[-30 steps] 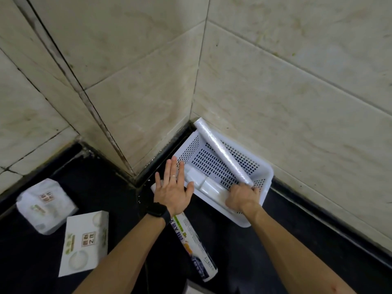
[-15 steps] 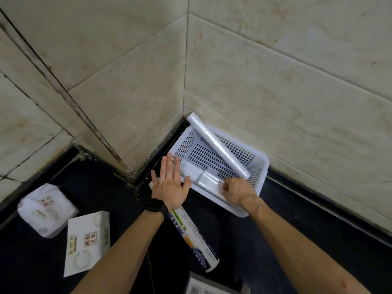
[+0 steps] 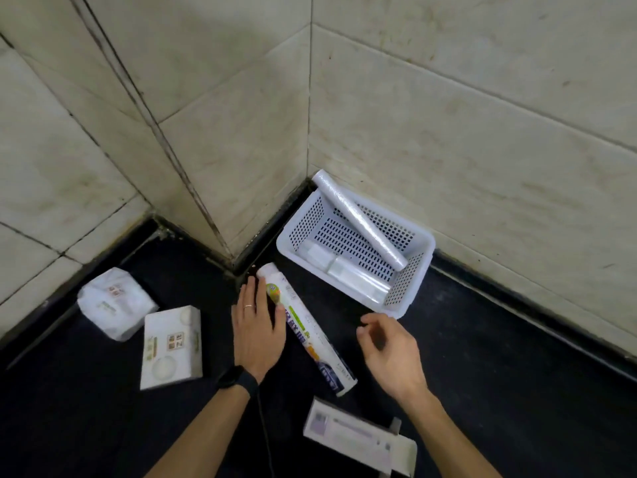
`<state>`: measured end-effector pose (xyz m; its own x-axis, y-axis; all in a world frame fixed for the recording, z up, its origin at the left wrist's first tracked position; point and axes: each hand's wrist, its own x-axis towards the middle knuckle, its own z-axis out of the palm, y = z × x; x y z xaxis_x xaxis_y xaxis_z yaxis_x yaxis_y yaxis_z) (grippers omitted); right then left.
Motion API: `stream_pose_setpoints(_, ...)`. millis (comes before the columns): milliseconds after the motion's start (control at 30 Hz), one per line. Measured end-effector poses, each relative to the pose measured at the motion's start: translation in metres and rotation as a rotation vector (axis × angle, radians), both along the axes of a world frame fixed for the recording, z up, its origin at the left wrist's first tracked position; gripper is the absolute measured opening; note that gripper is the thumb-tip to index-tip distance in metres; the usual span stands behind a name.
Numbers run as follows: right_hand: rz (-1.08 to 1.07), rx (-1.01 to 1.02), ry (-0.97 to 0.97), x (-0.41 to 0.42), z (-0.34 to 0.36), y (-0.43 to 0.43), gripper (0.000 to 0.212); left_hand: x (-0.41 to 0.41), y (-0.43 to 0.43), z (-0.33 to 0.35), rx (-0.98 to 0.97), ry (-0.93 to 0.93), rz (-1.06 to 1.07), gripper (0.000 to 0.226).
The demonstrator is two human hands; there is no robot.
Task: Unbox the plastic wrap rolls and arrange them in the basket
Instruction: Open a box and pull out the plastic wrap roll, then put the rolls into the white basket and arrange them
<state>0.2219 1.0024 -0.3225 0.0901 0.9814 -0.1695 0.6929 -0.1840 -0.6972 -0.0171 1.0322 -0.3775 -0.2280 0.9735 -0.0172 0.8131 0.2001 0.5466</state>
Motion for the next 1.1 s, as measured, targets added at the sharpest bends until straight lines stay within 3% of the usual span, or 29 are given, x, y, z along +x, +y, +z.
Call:
stream_pose_setpoints(167, 0.18, -0.21, -0.151, -0.023, -0.035, -0.031, 0.048, -0.011, -0.075, -0.034, -0.275, 0.052, 0.02, 0.068)
stream_pose_setpoints(300, 0.191, -0.261, -0.241, -0.039, -0.051, -0.03, 0.065, -0.017, -0.095, -0.054, -0.517, 0.14, -0.05, 0.076)
stream_pose_setpoints(733, 0.28, -0.406, -0.41, -0.06, -0.069, -0.02, 0.065, -0.026, -0.096, -0.056, -0.588, 0.141, -0.143, 0.08)
stream_pose_setpoints(900, 0.204, -0.593, -0.078, -0.039, -0.051, -0.003, 0.042, -0.034, -0.088, -0.045, -0.655, 0.103, -0.179, 0.08)
stream_pose_setpoints(1000, 0.199, -0.639, 0.064, -0.013, -0.03, -0.008, 0.036, -0.038, -0.071, -0.023, -0.637, -0.107, -0.079, 0.073)
stream_pose_setpoints(1100, 0.2, -0.629, 0.182, 0.013, -0.009, -0.029, 0.04, -0.036, -0.046, 0.012, -0.531, -0.549, 0.185, 0.07)
